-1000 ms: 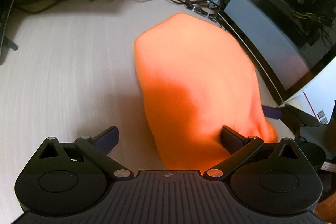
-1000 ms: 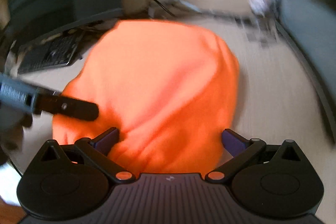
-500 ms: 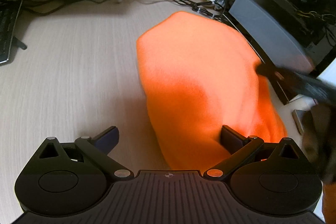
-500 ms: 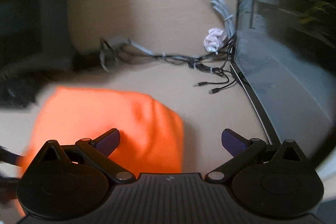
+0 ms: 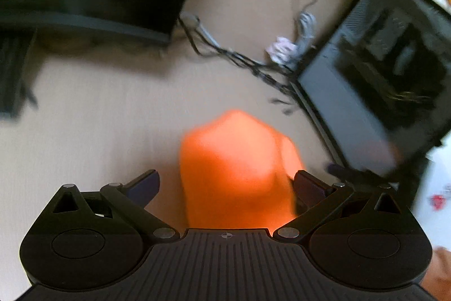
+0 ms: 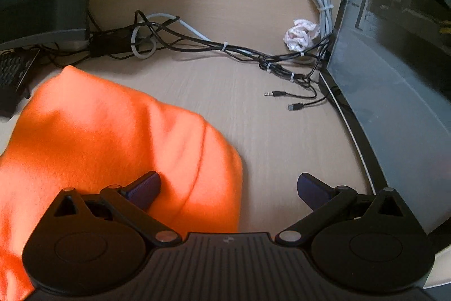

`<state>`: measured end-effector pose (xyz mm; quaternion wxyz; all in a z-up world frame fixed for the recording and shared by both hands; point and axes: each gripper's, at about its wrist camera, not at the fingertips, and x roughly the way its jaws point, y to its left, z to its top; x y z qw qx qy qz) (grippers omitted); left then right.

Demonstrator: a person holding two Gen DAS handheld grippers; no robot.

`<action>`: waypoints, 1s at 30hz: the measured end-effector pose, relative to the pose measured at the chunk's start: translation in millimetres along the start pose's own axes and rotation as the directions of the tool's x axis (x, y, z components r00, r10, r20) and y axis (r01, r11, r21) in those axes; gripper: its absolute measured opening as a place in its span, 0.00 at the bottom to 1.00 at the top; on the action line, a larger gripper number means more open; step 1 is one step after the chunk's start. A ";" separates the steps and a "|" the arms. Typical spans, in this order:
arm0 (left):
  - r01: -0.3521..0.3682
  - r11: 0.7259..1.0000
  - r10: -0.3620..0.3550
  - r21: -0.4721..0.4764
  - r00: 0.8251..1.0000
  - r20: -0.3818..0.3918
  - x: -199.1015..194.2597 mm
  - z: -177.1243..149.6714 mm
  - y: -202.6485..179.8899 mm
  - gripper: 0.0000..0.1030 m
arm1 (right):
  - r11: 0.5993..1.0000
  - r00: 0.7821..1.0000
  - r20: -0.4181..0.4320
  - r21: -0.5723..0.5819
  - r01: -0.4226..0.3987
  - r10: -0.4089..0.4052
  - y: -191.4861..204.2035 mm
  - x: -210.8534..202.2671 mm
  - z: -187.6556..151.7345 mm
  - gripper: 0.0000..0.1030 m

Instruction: Fold clothes

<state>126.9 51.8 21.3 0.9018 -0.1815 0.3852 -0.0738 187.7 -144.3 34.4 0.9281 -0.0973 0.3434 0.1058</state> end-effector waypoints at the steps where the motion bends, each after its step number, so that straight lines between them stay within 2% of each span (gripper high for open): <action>1: -0.010 1.000 0.010 -0.006 1.000 -0.010 6.1 1.6 1.8 1.00 | 1.000 1.000 0.008 -0.012 0.002 -0.002 0.6 -4.0 0.3 1.00; 4: -0.039 0.999 0.038 -0.024 0.998 -0.042 24.4 6.4 7.4 1.00 | 0.999 0.998 0.061 -0.035 -0.027 0.029 1.9 -27.6 -0.4 1.00; 6: -0.059 0.998 0.056 -0.036 0.996 -0.063 36.6 9.6 11.1 1.00 | 0.985 0.979 0.112 -0.057 -0.165 0.170 3.2 -52.6 -7.5 1.00; 8: -0.079 0.996 0.075 -0.047 0.994 -0.084 48.7 12.8 14.8 1.00 | 0.949 0.941 0.136 -0.096 -0.300 0.311 7.0 -73.5 -17.5 1.00; 10: -0.099 0.993 0.093 -0.057 0.990 -0.106 60.9 16.0 18.5 1.00 | 0.937 0.940 0.089 -0.157 -0.312 0.328 20.9 -72.1 -34.1 1.00; 12: -0.119 0.991 0.110 -0.067 0.986 -0.128 73.1 19.2 22.1 1.00 | 0.940 0.954 0.052 -0.191 -0.282 0.296 30.6 -61.9 -47.7 1.00; 15: -0.150 0.987 0.142 -0.054 0.982 -0.124 72.5 20.1 20.0 1.00 | 0.941 0.945 0.019 -0.101 -0.322 0.325 21.9 -47.2 -48.6 1.00; 17: -0.170 0.985 0.168 -0.009 0.982 -0.087 59.3 19.9 10.0 1.00 | 0.937 0.941 0.020 -0.105 -0.333 0.337 17.4 -51.6 -43.9 1.00; 20: -0.182 0.982 0.184 0.051 0.982 -0.033 40.1 18.9 -3.9 1.00 | 0.933 0.933 0.081 -0.109 -0.342 0.351 2.2 -67.9 -35.6 1.00; 22: -0.176 0.982 0.178 0.062 0.984 -0.024 32.5 18.0 -8.1 1.00 | 0.937 0.930 0.124 -0.008 -0.349 0.347 -17.8 -67.1 -26.6 1.00; 24: -0.175 0.982 0.177 0.069 0.984 -0.022 30.1 16.5 -10.7 1.00 | 0.922 0.925 0.162 0.131 -0.365 0.343 -39.9 -61.0 -18.2 1.00; 27: -0.176 0.982 0.178 0.073 0.984 -0.023 28.3 14.6 -12.6 1.00 | 0.834 0.920 0.158 0.389 -0.391 0.357 -63.5 -33.9 -16.4 0.93; 29: -0.174 0.982 0.176 0.070 0.984 -0.026 26.2 13.6 -12.3 1.00 | 0.796 0.926 0.113 0.480 -0.369 0.361 -66.1 -16.7 -23.3 0.91; 30: -0.172 0.983 0.174 0.069 0.984 -0.026 23.9 12.6 -12.1 1.00 | 0.781 0.912 0.103 0.484 -0.394 0.397 -61.9 -14.4 -26.8 0.77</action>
